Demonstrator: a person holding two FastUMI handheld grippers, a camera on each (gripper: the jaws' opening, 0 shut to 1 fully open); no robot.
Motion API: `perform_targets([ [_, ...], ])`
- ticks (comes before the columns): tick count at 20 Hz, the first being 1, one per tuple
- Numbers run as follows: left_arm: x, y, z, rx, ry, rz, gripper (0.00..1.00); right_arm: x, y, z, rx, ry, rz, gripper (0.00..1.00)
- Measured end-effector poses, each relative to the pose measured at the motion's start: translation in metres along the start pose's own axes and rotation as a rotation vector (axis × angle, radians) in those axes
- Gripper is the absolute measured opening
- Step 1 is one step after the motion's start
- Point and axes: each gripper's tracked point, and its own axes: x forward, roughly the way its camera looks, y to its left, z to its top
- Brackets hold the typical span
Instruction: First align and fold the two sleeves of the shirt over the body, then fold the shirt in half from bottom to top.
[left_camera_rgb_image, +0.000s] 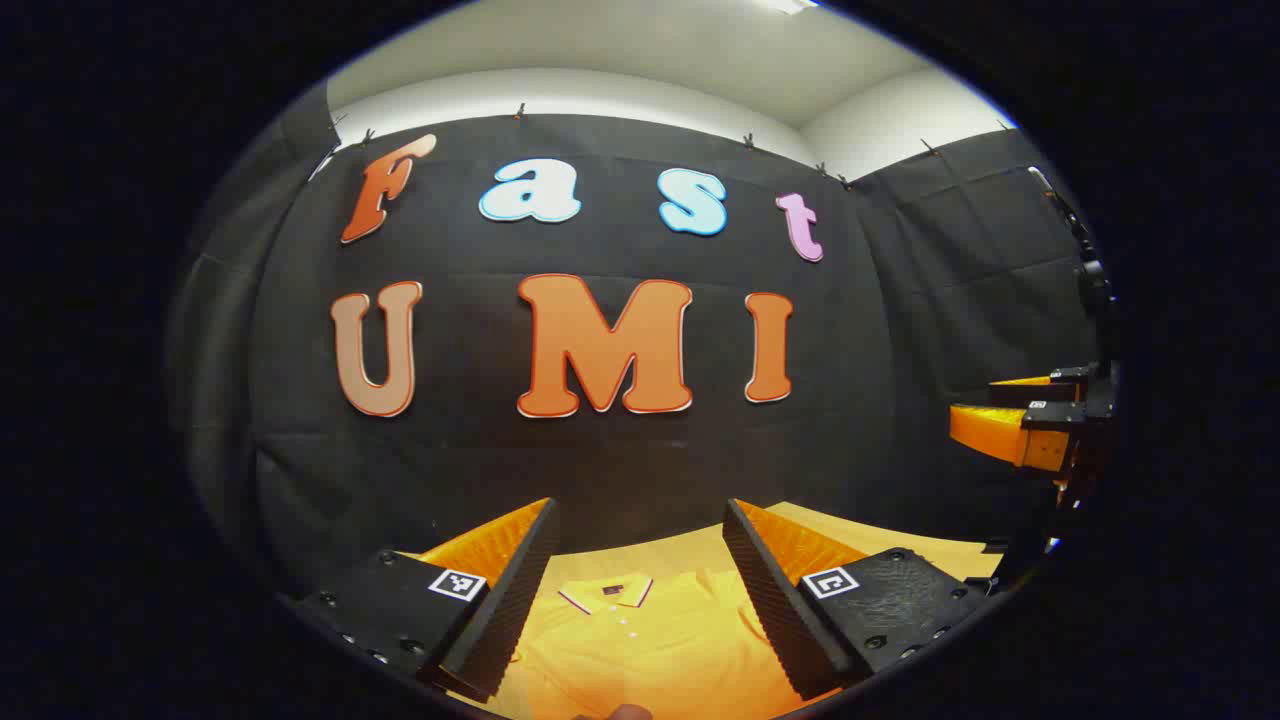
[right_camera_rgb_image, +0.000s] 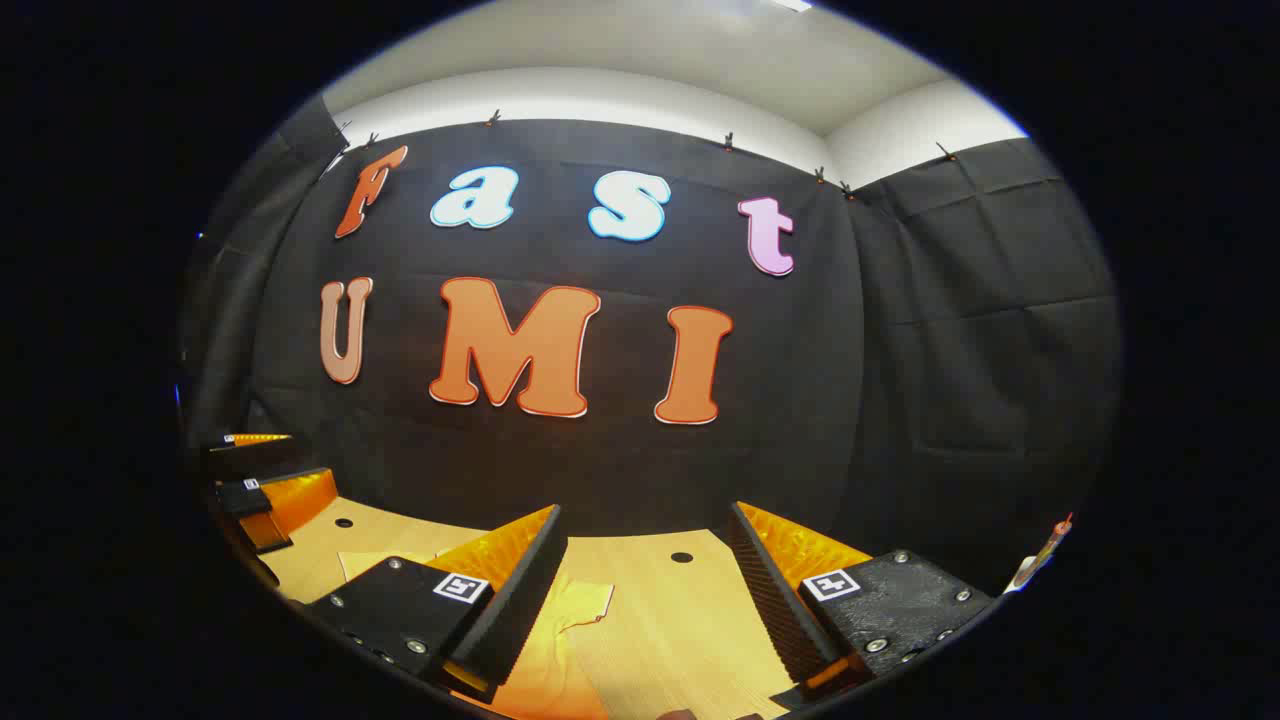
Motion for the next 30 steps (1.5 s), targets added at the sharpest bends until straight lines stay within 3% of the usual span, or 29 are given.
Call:
perform_targets([
  [4,-0.009,0.016,0.002,-0.011,0.007,0.098,0.99,0.007,0.008,-0.008,-0.012,0.016,0.060,0.98],
  [13,-0.008,0.005,0.010,0.027,-0.017,0.104,0.99,0.026,0.033,-0.023,0.014,0.062,0.127,0.98],
  [24,-0.022,0.028,0.007,0.035,-0.024,0.082,0.99,0.060,0.045,-0.063,0.035,0.189,0.081,0.98],
  [30,-0.029,0.060,0.004,0.039,-0.013,0.117,0.99,0.098,0.056,-0.102,0.039,0.334,0.078,0.98],
])
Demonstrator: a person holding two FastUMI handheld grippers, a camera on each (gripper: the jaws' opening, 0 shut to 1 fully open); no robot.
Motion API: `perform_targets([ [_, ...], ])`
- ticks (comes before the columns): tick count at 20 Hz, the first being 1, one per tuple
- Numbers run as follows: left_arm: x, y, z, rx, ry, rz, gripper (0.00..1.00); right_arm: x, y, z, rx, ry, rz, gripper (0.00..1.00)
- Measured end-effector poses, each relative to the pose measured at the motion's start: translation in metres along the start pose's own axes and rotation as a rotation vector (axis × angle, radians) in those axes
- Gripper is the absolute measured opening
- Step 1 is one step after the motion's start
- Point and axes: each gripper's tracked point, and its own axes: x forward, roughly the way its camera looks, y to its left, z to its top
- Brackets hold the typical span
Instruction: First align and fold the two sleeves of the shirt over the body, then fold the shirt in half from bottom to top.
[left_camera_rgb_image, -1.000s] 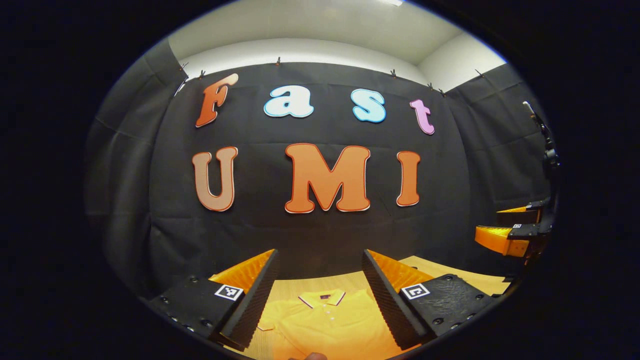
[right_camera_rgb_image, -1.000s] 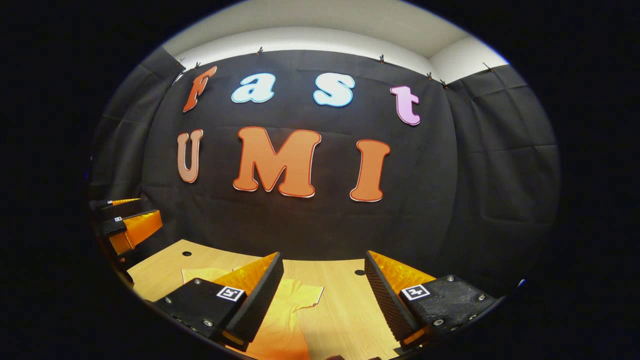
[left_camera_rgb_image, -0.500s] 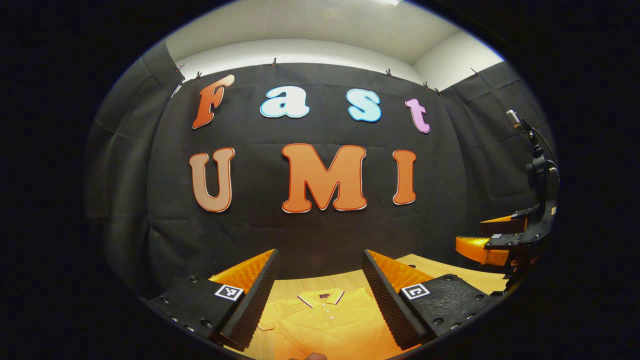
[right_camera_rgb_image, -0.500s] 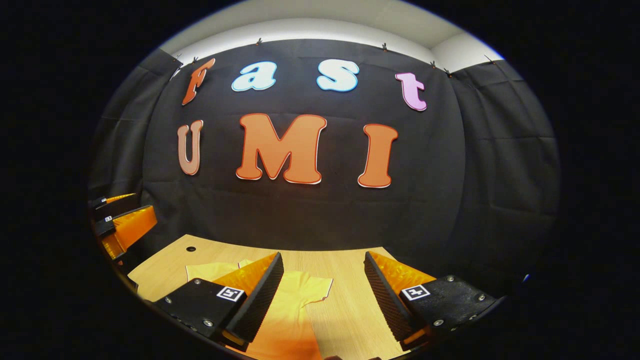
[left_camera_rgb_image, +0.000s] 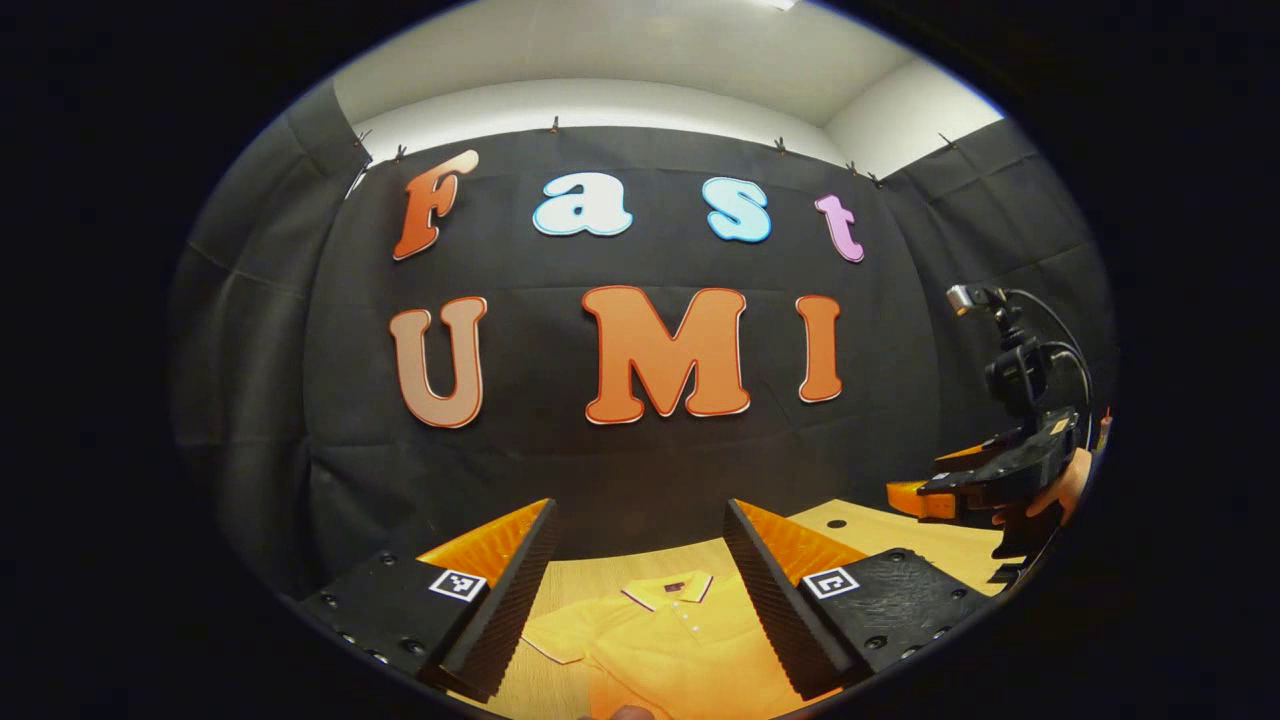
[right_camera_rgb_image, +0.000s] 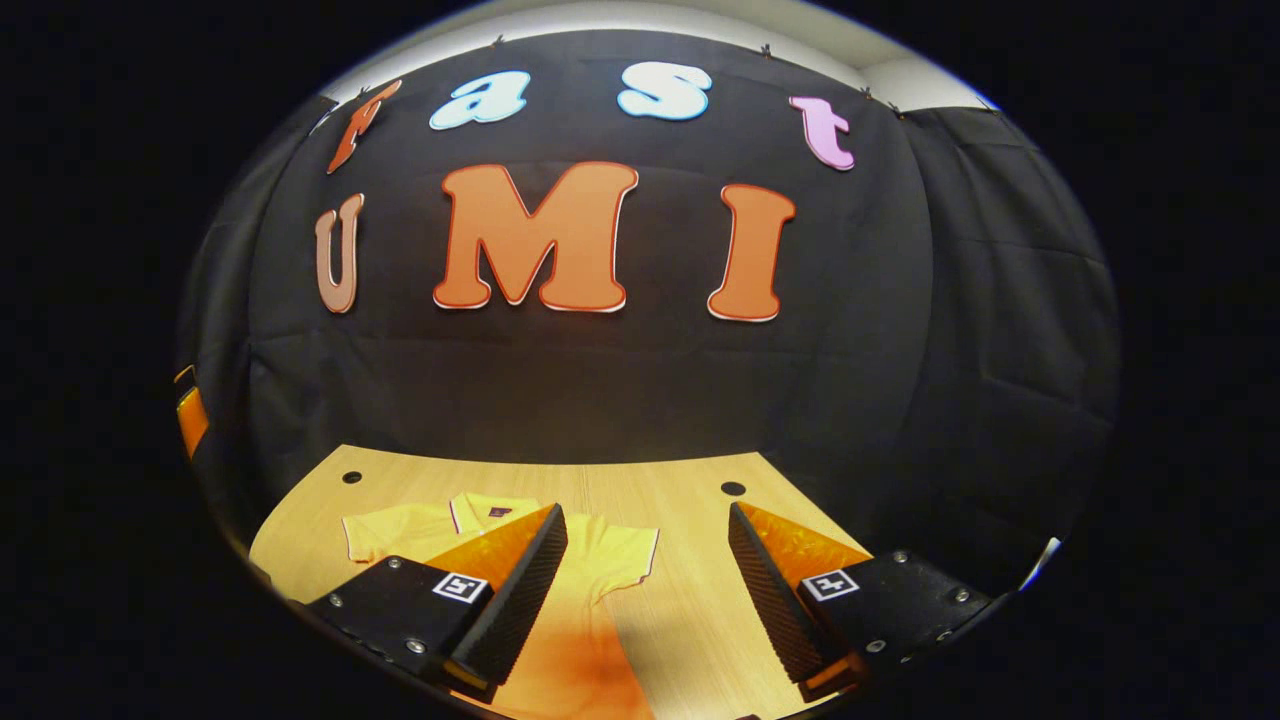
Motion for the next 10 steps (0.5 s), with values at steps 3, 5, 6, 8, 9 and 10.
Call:
perform_targets([
  [3,-0.001,0.015,-0.005,0.009,0.013,0.061,0.99,0.032,0.008,-0.021,0.018,0.096,0.043,0.98],
  [5,-0.004,0.027,-0.005,0.018,0.024,0.123,0.99,0.054,0.011,-0.038,0.025,0.164,0.055,0.98],
  [6,-0.006,0.032,-0.005,0.022,0.026,0.152,0.99,0.066,0.010,-0.047,0.026,0.199,0.059,0.98],
  [8,-0.009,0.039,-0.007,0.028,0.037,0.208,0.99,0.085,0.009,-0.065,0.026,0.274,0.071,0.98],
  [9,-0.012,0.042,-0.008,0.036,0.045,0.234,0.99,0.095,0.009,-0.073,0.021,0.309,0.079,0.99],
  [10,-0.015,0.045,-0.010,0.039,0.053,0.261,0.99,0.104,0.006,-0.081,0.020,0.342,0.081,0.98],
])
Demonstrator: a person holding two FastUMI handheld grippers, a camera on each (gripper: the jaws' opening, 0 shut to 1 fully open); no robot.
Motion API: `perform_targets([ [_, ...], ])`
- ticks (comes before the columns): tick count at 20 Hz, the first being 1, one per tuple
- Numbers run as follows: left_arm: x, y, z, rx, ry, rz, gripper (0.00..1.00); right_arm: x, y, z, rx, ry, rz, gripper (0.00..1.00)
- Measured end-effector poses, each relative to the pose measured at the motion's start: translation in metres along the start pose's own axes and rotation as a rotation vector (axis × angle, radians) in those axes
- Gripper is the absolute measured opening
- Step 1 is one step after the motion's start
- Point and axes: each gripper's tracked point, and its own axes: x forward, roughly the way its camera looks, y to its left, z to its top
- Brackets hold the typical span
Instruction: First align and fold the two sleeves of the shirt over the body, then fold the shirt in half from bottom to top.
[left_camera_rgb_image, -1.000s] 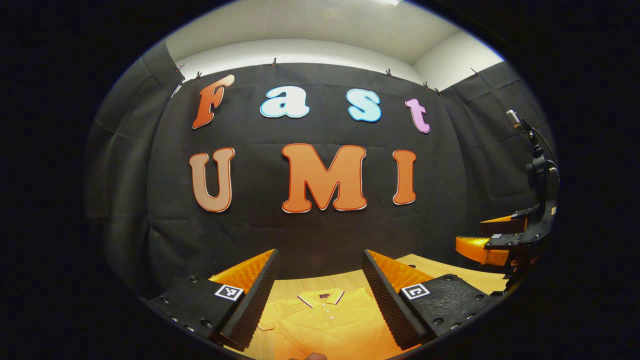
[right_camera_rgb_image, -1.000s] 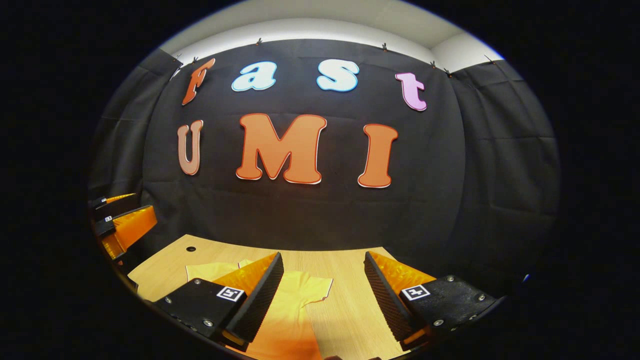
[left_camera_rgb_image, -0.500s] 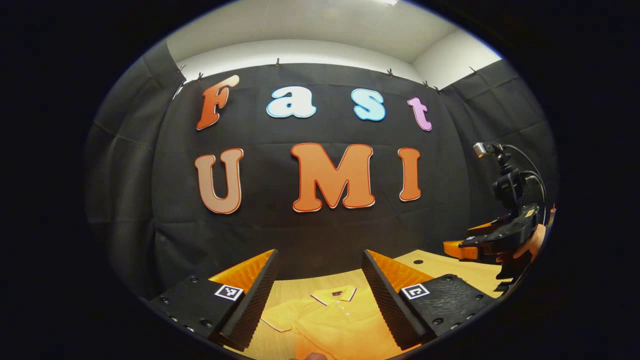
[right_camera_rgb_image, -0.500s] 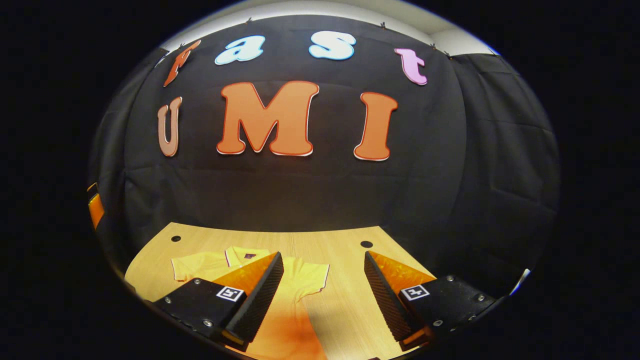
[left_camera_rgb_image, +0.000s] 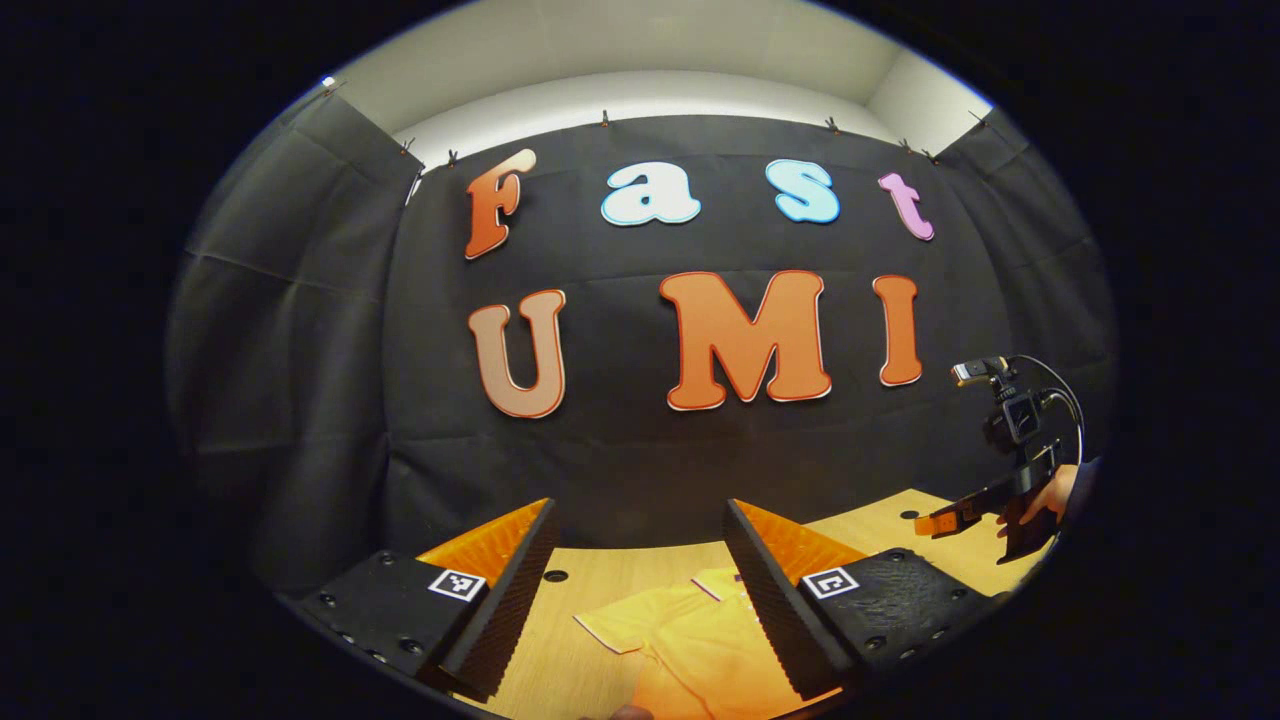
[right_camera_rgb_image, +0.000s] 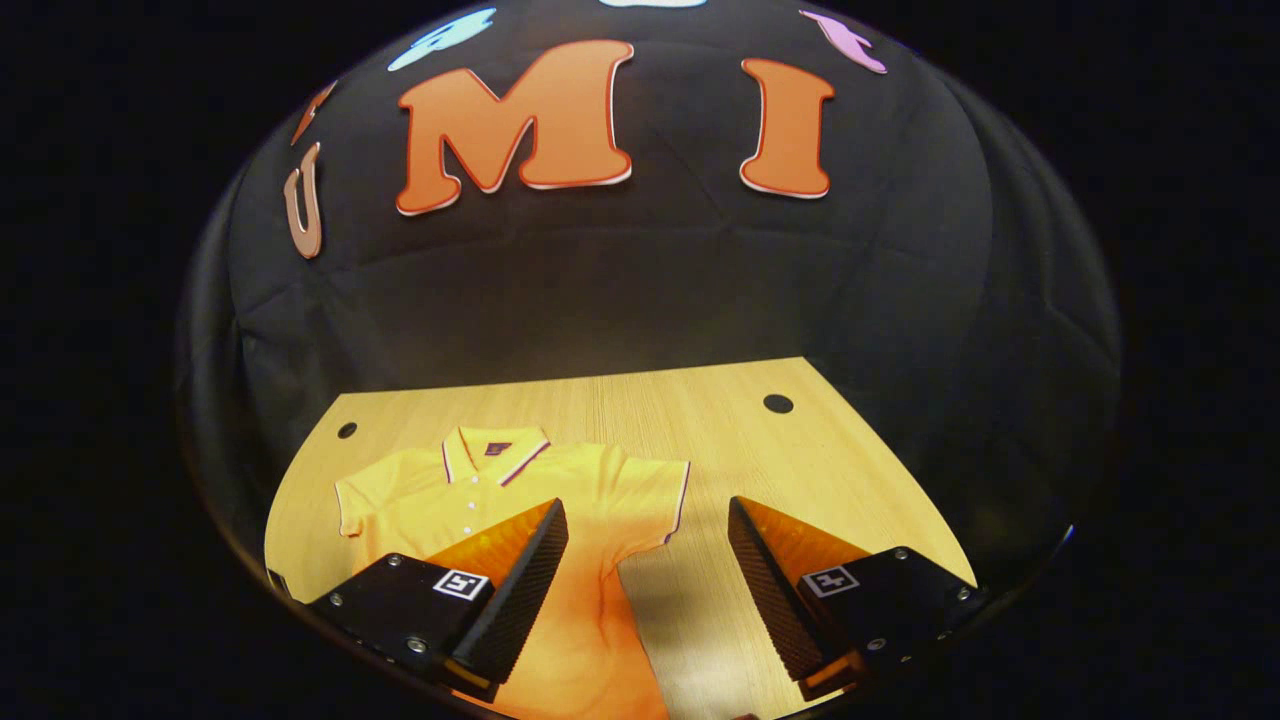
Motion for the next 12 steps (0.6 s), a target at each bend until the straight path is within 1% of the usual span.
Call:
perform_targets([
  [6,-0.011,0.010,-0.013,0.015,0.059,0.126,0.99,0.063,-0.008,-0.034,0.025,0.233,0.048,0.96],
  [12,-0.019,0.025,-0.027,0.045,0.127,0.249,0.99,0.114,-0.002,-0.048,0.027,0.381,0.100,0.94],
])
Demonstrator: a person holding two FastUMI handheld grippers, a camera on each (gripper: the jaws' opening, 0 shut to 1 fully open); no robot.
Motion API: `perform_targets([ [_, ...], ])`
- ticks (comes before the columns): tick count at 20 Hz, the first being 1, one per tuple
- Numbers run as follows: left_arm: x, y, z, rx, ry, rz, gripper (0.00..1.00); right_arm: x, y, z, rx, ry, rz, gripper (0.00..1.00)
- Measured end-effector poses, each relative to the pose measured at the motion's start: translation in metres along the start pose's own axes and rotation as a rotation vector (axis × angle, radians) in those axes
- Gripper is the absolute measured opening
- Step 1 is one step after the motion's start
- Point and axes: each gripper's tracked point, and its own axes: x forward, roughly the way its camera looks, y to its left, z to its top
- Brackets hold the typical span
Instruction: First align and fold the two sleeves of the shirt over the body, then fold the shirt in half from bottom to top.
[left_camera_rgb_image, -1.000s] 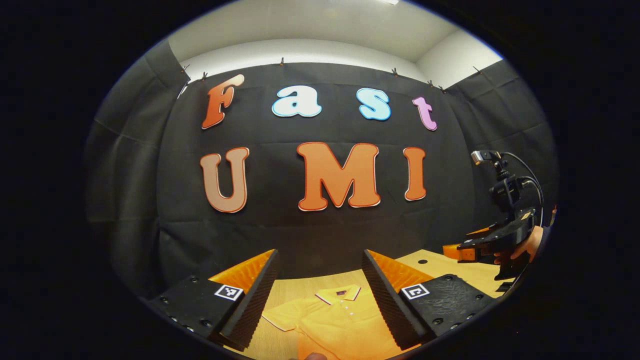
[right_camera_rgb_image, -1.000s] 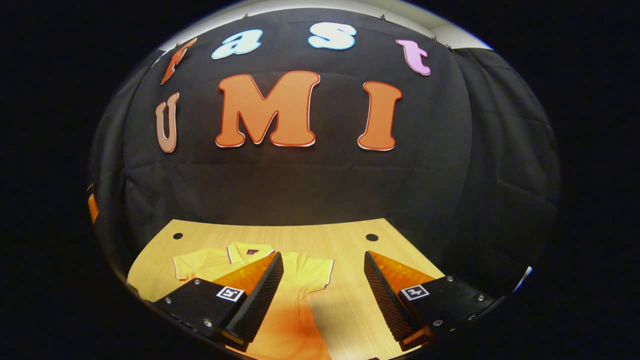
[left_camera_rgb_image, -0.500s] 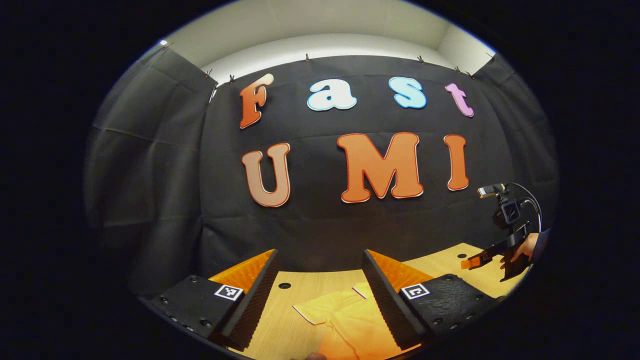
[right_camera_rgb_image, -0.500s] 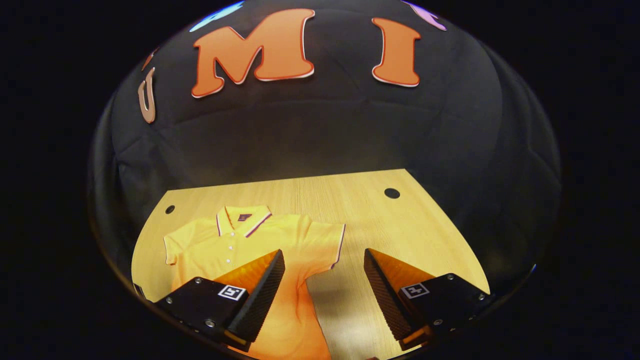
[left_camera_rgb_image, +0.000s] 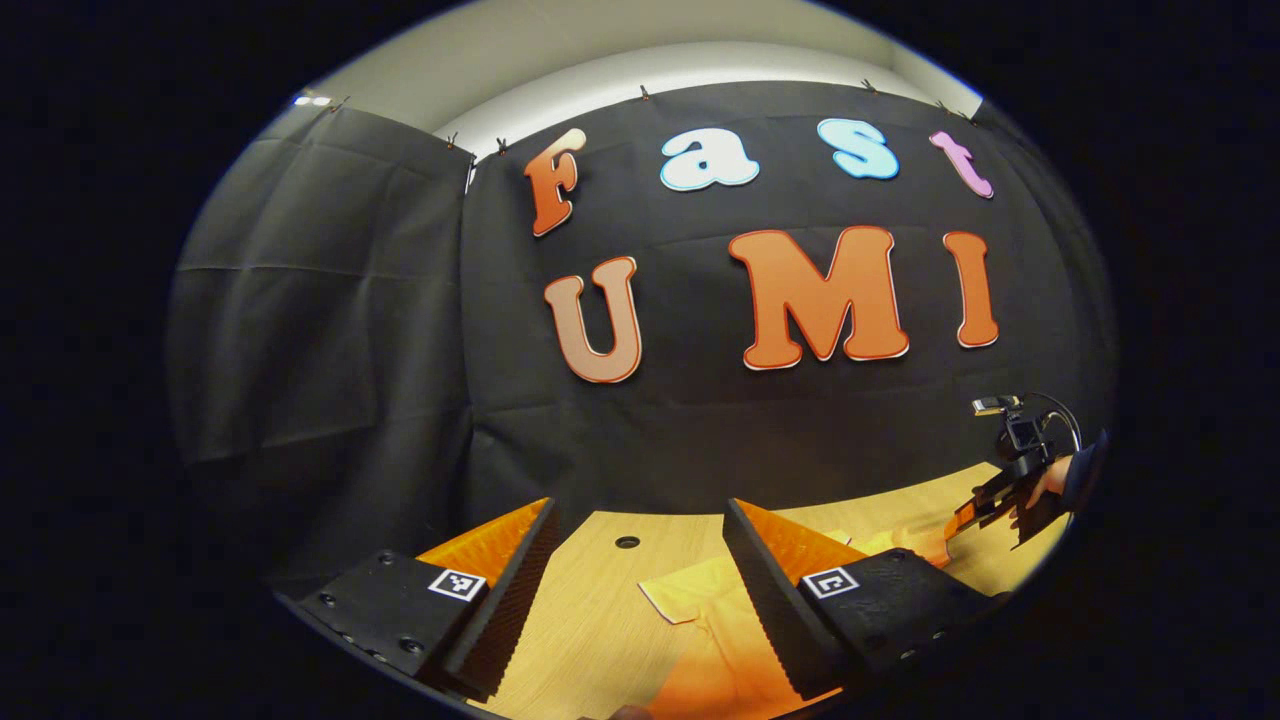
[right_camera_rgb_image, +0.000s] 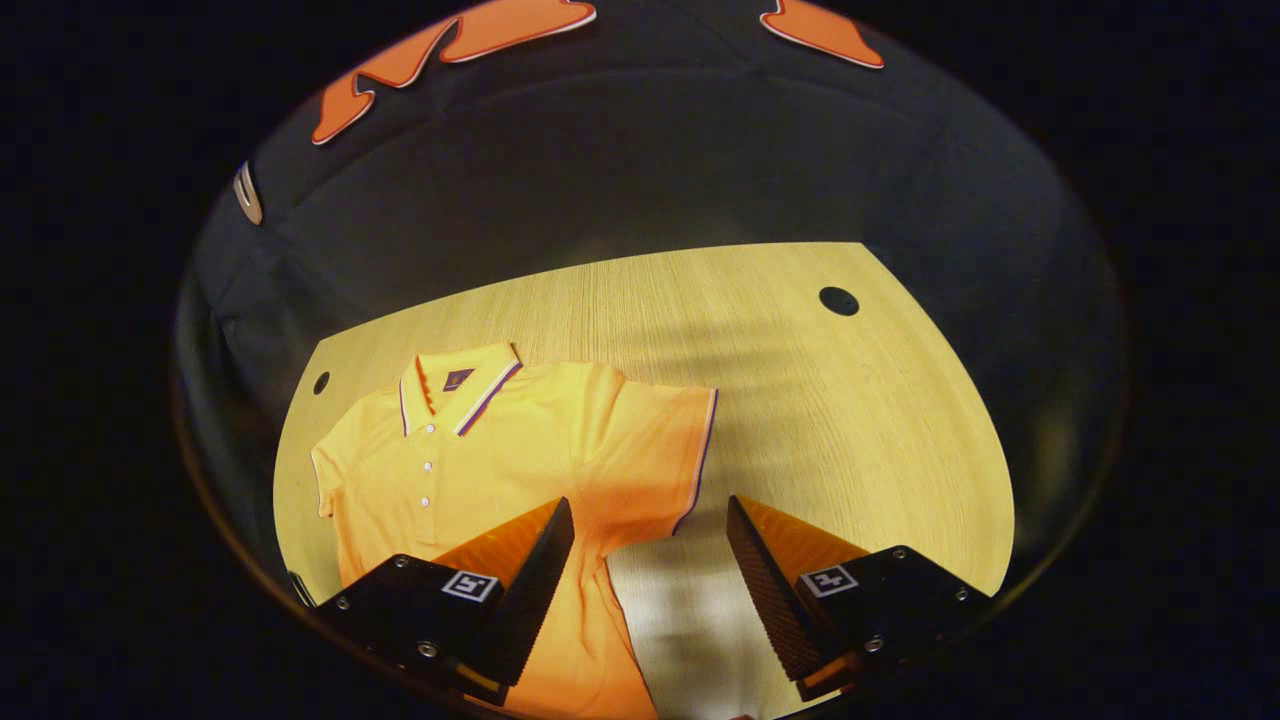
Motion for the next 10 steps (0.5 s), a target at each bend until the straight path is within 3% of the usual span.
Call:
perform_targets([
  [10,-0.004,-0.002,-0.018,0.044,0.101,0.083,0.99,0.066,-0.013,-0.008,0.080,0.239,0.001,0.90],
])
